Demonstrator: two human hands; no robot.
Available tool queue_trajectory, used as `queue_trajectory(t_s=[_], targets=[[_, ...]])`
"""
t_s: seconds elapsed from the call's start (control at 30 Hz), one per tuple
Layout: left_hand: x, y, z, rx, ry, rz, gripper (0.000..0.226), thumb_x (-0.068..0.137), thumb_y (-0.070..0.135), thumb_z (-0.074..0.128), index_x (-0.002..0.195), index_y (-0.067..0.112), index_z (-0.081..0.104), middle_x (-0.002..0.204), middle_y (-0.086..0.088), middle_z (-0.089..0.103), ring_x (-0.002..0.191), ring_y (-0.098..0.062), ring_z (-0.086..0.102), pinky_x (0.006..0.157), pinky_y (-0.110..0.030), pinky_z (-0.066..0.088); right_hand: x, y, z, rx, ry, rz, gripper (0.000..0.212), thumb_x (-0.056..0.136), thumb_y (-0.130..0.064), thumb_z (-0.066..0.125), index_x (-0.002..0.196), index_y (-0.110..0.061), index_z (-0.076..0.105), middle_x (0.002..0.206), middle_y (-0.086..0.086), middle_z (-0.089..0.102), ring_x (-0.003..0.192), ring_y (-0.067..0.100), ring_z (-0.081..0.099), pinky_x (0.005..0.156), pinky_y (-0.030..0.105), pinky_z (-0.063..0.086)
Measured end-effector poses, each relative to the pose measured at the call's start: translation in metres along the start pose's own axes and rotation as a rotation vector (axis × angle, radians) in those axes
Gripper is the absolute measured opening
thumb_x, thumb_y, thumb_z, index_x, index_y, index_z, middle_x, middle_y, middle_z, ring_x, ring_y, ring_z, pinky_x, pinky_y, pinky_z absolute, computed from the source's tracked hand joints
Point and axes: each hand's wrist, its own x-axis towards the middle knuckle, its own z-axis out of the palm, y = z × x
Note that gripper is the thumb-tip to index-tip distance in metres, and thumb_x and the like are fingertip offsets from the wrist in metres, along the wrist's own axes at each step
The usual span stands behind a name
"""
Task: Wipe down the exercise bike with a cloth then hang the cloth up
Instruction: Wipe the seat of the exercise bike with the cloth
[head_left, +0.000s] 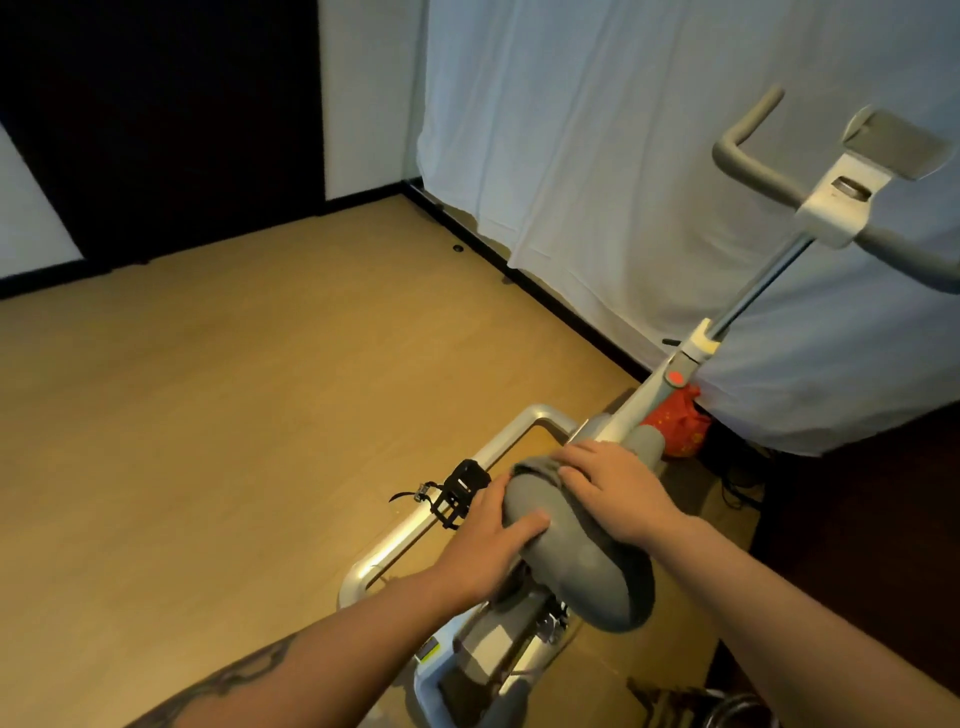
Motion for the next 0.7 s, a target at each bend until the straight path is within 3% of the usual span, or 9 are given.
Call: queue_trajectory(t_s=[0.13, 0.2, 0.27, 0.33, 0.43, 0.5, 0.6, 0.7], targets=[[-0.008, 0.001, 0.001, -0.09, -0.003, 0.026, 0.069, 0.077, 0.049, 0.068, 0.137, 0.03, 0.04, 0.132, 0.002, 0.051, 0.119, -0.009, 0.052, 0.1, -0.031, 0.047, -0.003, -0.017, 0.005, 0.005, -0.122, -0.265, 0.046, 0.098, -0.054, 0.032, 0.136, -0.037, 0.049, 0.139, -0.02, 0.04, 0.122, -0.001, 0.039, 0.099, 0.021, 0.034], [-0.011, -0.001, 0.002, -0.168, -0.035, 0.011, 0.057, 0.088, 0.031, 0.067, 0.137, 0.027, 0.038, 0.13, 0.003, 0.053, 0.114, -0.004, 0.055, 0.09, -0.018, 0.049, 0.009, -0.004, -0.003, 0.098, -0.211, -0.212, 0.044, 0.097, -0.053, 0.038, 0.134, -0.034, 0.053, 0.133, -0.018, 0.045, 0.121, 0.002, 0.044, 0.098, 0.022, 0.037], [-0.015, 0.0, 0.006, -0.23, -0.045, 0.005, 0.056, 0.092, 0.023, 0.062, 0.139, 0.027, 0.033, 0.129, 0.007, 0.052, 0.11, 0.0, 0.055, 0.082, -0.011, 0.048, 0.02, 0.003, -0.003, 0.145, -0.194, -0.101, 0.041, 0.096, -0.051, 0.04, 0.128, -0.03, 0.057, 0.124, -0.01, 0.054, 0.117, 0.013, 0.052, 0.096, 0.032, 0.042], [-0.015, -0.002, 0.01, -0.265, -0.015, 0.007, 0.06, 0.091, 0.023, 0.065, 0.14, 0.028, 0.032, 0.132, 0.006, 0.052, 0.114, -0.002, 0.055, 0.086, -0.014, 0.049, 0.019, -0.006, 0.005, 0.03, -0.141, -0.157, 0.042, 0.096, -0.05, 0.038, 0.129, -0.031, 0.056, 0.128, -0.008, 0.052, 0.116, 0.013, 0.051, 0.095, 0.034, 0.042], [-0.017, -0.007, 0.016, -0.259, 0.036, -0.005, 0.058, 0.087, 0.027, 0.068, 0.134, 0.029, 0.034, 0.13, 0.005, 0.054, 0.113, 0.001, 0.056, 0.09, -0.017, 0.048, 0.009, -0.017, 0.01, -0.019, -0.168, -0.404, 0.053, 0.09, -0.06, 0.031, 0.13, -0.035, 0.055, 0.137, -0.015, 0.044, 0.118, 0.004, 0.044, 0.095, 0.027, 0.039], [-0.017, -0.007, 0.021, -0.292, 0.061, -0.014, 0.055, 0.091, 0.019, 0.063, 0.135, 0.027, 0.032, 0.126, 0.009, 0.054, 0.105, 0.007, 0.056, 0.082, -0.012, 0.048, 0.019, -0.008, 0.005, 0.054, -0.238, -0.338, 0.057, 0.086, -0.068, 0.033, 0.127, -0.036, 0.056, 0.133, -0.014, 0.048, 0.117, 0.005, 0.047, 0.096, 0.029, 0.041], [-0.018, -0.004, 0.027, -0.33, 0.082, -0.012, 0.059, 0.092, 0.016, 0.06, 0.139, 0.03, 0.026, 0.125, 0.01, 0.052, 0.102, 0.005, 0.056, 0.073, -0.009, 0.048, 0.034, -0.001, 0.006, 0.071, -0.202, -0.14, 0.058, 0.084, -0.07, 0.035, 0.121, -0.033, 0.059, 0.124, -0.008, 0.057, 0.114, 0.016, 0.054, 0.094, 0.042, 0.044], [-0.017, -0.006, 0.024, -0.306, 0.086, 0.004, 0.063, 0.091, 0.021, 0.064, 0.139, 0.031, 0.025, 0.129, 0.011, 0.052, 0.108, 0.004, 0.056, 0.08, -0.011, 0.048, 0.019, -0.008, 0.013, 0.009, -0.173, -0.304, 0.056, 0.089, -0.064, 0.033, 0.132, -0.034, 0.053, 0.133, -0.013, 0.046, 0.116, 0.007, 0.047, 0.095, 0.032, 0.042]])
